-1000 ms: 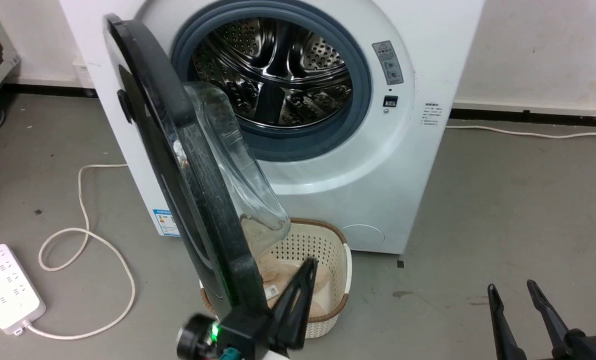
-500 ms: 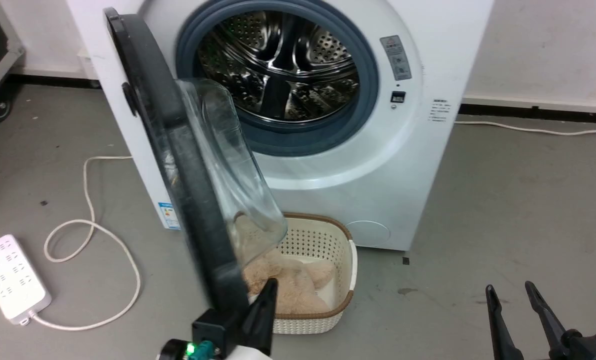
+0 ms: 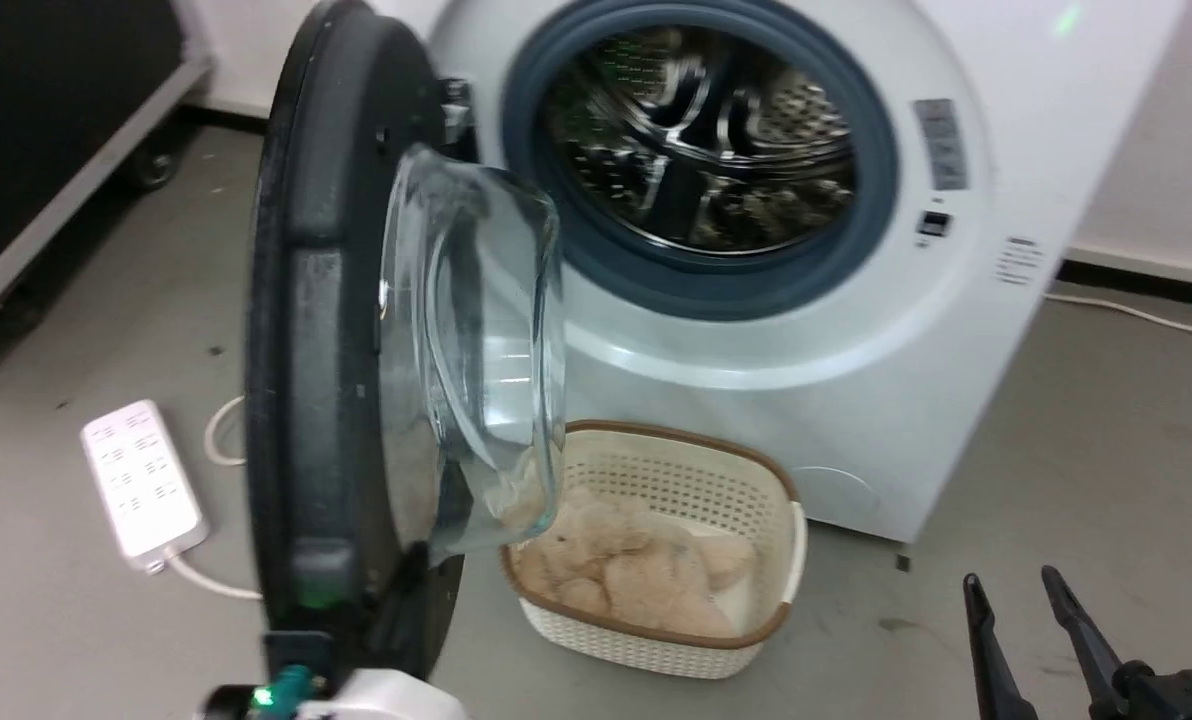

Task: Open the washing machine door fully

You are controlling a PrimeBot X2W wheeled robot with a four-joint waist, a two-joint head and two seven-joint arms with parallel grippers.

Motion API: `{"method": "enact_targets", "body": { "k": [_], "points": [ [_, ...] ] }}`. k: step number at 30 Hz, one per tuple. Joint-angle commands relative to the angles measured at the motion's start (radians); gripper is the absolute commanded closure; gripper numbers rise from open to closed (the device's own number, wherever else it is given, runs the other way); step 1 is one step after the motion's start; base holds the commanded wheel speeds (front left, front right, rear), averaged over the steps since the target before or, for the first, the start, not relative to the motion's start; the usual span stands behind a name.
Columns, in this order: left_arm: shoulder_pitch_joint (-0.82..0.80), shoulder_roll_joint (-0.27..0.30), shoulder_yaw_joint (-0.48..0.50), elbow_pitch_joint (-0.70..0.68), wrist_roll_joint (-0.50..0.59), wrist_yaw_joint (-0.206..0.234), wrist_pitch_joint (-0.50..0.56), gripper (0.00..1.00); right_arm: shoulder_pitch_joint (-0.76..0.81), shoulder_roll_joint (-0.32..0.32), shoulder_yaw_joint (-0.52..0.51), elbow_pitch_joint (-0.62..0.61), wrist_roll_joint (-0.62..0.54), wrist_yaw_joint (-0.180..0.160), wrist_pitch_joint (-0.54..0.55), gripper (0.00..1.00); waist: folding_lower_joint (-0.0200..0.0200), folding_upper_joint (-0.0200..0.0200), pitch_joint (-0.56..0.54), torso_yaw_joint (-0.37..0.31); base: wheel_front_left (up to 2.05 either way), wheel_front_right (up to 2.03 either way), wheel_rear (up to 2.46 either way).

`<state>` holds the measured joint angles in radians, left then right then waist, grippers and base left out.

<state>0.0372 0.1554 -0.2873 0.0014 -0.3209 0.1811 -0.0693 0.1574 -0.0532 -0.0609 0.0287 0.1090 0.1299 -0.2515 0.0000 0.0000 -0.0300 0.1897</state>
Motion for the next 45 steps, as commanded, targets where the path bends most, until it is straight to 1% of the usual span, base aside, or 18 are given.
{"method": "enact_targets", "body": {
  "k": [1, 7, 12, 13, 18, 19, 20, 21, 22, 23, 24, 25, 26, 31, 36, 41, 45],
  "points": [
    [0.008, 0.014, 0.020, -0.011, -0.005, 0.010, 0.002, 1.00, 0.004, 0.003, 0.002, 0.000, 0.006, 0.001, 0.000, 0.00, 0.0000, 0.0000, 0.003, 0.038, 0.00, 0.00, 0.00],
    [-0.002, 0.074, 0.099, -0.052, -0.027, 0.030, 0.025, 1.00, -0.003, 0.003, 0.011, -0.015, -0.002, 0.001, 0.012, 0.00, 0.0000, 0.0000, 0.044, 0.089, 0.00, 0.00, 0.00],
    [-0.047, 0.145, 0.169, -0.060, -0.049, 0.024, 0.061, 1.00, -0.026, 0.003, 0.018, -0.036, -0.022, 0.001, 0.027, 0.00, 0.0000, 0.0000, 0.106, 0.099, 0.00, 0.00, 0.00],
    [-0.081, 0.189, 0.218, -0.041, -0.070, 0.018, 0.077, 1.00, -0.042, 0.003, 0.018, -0.050, -0.035, 0.001, 0.036, 0.00, 0.0000, 0.0000, 0.146, 0.097, 0.00, 0.00, 0.00],
    [-0.145, 0.278, 0.317, 0.039, -0.106, 0.008, 0.090, 1.00, -0.063, 0.003, 0.016, -0.073, -0.055, 0.001, 0.051, 0.00, 0.0000, 0.0000, 0.204, 0.083, 0.00, 0.00, 0.00],
    [-0.145, 0.278, 0.317, 0.039, -0.106, 0.008, 0.090, 1.00, -0.063, 0.003, 0.016, -0.073, -0.055, 0.001, 0.051, 0.00, 0.0000, 0.0000, 0.204, 0.083, 0.00, 0.00, 0.00],
    [-0.172, 0.308, 0.353, 0.079, -0.123, 0.003, 0.086, 1.00, -0.069, 0.003, 0.013, -0.081, -0.060, 0.001, 0.056, 0.00, 0.0000, 0.0000, 0.222, 0.076, 0.00, 0.00, 0.00],
    [-0.184, 0.320, 0.367, 0.098, -0.129, 0.001, 0.084, 1.00, -0.072, 0.003, 0.012, -0.083, -0.062, 0.001, 0.057, 0.00, 0.0000, 0.0000, 0.230, 0.073, 0.00, 0.00, 0.00],
    [-0.184, 0.320, 0.367, 0.098, -0.129, 0.001, 0.084, 1.00, -0.072, 0.003, 0.012, -0.083, -0.062, 0.001, 0.057, 0.00, 0.0000, 0.0000, 0.230, 0.073, 0.00, 0.00, 0.00],
    [-0.206, 0.344, 0.395, 0.138, -0.141, -0.003, 0.077, 1.00, -0.076, 0.002, 0.011, -0.086, -0.065, 0.001, 0.060, 0.00, 0.0000, 0.0000, 0.243, 0.065, 0.00, 0.00, 0.00],
    [-0.206, 0.344, 0.395, 0.138, -0.141, -0.003, 0.077, 1.00, -0.076, 0.002, 0.011, -0.086, -0.065, 0.001, 0.060, 0.00, 0.0000, 0.0000, 0.243, 0.065, 0.00, 0.00, 0.00],
    [-0.230, 0.366, 0.417, 0.179, -0.154, -0.014, 0.066, 1.00, -0.080, 0.000, 0.009, -0.088, -0.066, 0.001, 0.061, 0.00, 0.0000, 0.0000, 0.253, 0.058, 0.00, 0.00, 0.00],
    [-0.230, 0.366, 0.417, 0.179, -0.154, -0.014, 0.066, 1.00, -0.080, 0.000, 0.009, -0.088, -0.066, 0.001, 0.061, 0.00, 0.0000, 0.0000, 0.253, 0.058, 0.00, 0.00, 0.00],
    [-0.273, 0.399, 0.442, 0.269, -0.167, -0.032, 0.036, 1.00, -0.089, -0.003, 0.007, -0.091, -0.067, 0.001, 0.063, 0.00, 0.0000, 0.0000, 0.265, 0.045, 0.00, 0.00, 0.00],
    [-0.284, 0.400, 0.430, 0.301, -0.154, -0.042, -0.013, 1.00, -0.088, -0.002, -0.002, -0.077, -0.066, 0.001, 0.056, 0.00, 0.0000, 0.0000, 0.239, 0.033, 0.00, 0.00, 0.00],
    [-0.256, 0.363, 0.386, 0.262, -0.131, -0.054, -0.074, 1.00, -0.083, -0.001, -0.013, -0.057, -0.064, 0.001, 0.042, 0.00, 0.0000, 0.0000, 0.180, 0.021, 0.00, 0.00, 0.00],
    [-0.208, 0.310, 0.336, 0.191, -0.115, -0.060, -0.115, 1.00, -0.077, 0.000, -0.028, -0.047, -0.066, 0.001, 0.030, 0.00, 0.0000, 0.0000, 0.118, 0.000, 0.00, 0.00, 0.00]
  ]
}}
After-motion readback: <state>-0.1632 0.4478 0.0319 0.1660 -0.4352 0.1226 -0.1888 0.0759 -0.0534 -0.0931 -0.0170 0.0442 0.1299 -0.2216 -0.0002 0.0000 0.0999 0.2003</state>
